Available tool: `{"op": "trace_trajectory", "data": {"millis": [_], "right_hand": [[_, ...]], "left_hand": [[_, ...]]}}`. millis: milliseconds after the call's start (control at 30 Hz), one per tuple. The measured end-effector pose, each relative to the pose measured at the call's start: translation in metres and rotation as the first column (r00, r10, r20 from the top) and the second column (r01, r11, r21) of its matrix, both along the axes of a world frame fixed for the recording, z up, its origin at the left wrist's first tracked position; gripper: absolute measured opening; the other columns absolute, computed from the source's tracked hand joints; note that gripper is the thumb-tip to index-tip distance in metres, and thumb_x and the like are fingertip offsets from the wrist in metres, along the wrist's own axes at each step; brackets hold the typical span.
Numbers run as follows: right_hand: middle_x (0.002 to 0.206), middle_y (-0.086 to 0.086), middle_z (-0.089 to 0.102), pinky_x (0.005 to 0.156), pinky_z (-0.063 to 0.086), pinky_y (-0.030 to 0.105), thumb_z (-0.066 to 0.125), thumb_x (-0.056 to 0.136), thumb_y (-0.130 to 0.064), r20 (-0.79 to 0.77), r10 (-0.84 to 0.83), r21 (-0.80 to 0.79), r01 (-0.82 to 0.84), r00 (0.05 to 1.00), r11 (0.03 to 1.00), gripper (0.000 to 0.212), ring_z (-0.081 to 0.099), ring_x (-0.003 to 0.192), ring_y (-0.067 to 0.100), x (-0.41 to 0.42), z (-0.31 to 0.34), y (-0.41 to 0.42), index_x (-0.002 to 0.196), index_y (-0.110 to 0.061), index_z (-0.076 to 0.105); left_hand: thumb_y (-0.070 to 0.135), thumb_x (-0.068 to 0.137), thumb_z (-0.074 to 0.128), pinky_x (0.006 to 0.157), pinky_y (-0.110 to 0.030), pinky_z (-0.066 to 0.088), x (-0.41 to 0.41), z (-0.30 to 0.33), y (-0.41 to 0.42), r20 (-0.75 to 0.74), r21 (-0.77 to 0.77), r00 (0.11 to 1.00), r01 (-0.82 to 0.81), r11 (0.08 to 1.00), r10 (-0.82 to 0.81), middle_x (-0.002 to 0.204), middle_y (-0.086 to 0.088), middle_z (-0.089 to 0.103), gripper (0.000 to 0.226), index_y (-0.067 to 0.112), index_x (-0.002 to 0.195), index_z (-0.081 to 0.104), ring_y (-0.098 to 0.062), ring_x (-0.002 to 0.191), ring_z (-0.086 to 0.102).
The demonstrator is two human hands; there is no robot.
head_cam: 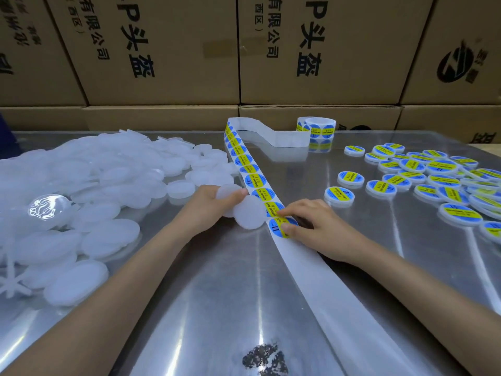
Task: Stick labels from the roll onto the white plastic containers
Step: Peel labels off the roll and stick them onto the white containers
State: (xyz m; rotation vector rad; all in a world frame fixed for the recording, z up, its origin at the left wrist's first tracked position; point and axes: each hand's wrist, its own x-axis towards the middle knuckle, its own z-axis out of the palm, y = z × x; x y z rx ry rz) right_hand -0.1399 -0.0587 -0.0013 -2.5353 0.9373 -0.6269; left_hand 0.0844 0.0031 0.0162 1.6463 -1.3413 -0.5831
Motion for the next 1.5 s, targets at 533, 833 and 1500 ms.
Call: {"op": "trace_trajectory", "data": {"millis": [533,833,1500], "right_hand": [[0.095,-0.005,0.052,0.086,0.035,0.025,0.066,0.086,-0.026,0.044,-0.109,0.038,0.107,0.993,0.994,0.032,0.044,0.099,0.018,0.009,0.001,-0.004,0.118,-0.025,0.065],[0.084,-0.014,0.052,0.076,0.034,0.024,0.068,0.085,-0.021,0.107,-0.124,0.060,0.118,0.986,0.991,0.023,0.042,0.084,0.015,0.011,0.000,-0.005,0.107,-0.023,0.070],[0.091,-0.010,0.070,0.088,0.044,0.034,0.059,0.088,-0.038,0.221,-0.104,-0.063,0.120,0.970,0.991,0.020,0.057,0.099,0.011,0.008,0.010,0.011,0.078,-0.024,0.070]], "left_hand": [[0.041,0.079,0.072,0.069,-0.032,0.049,0.001,-0.001,0.003,0.033,-0.013,0.999,-0.038,0.999,0.039,0.075,-0.001,0.073,0.025,0.017,0.072,0.068,-0.019,0.073,0.062],[0.031,0.082,0.071,0.079,-0.011,0.035,-0.002,-0.011,-0.001,0.378,-0.185,0.920,-0.032,0.982,0.101,0.109,0.005,0.061,0.031,0.018,0.109,0.065,-0.007,0.100,0.052],[0.078,0.077,0.034,0.087,0.002,0.027,-0.027,-0.004,0.008,0.572,0.117,0.764,0.286,0.951,-0.300,0.132,0.027,0.050,0.062,0.043,0.121,0.061,0.014,0.121,0.039]]}}
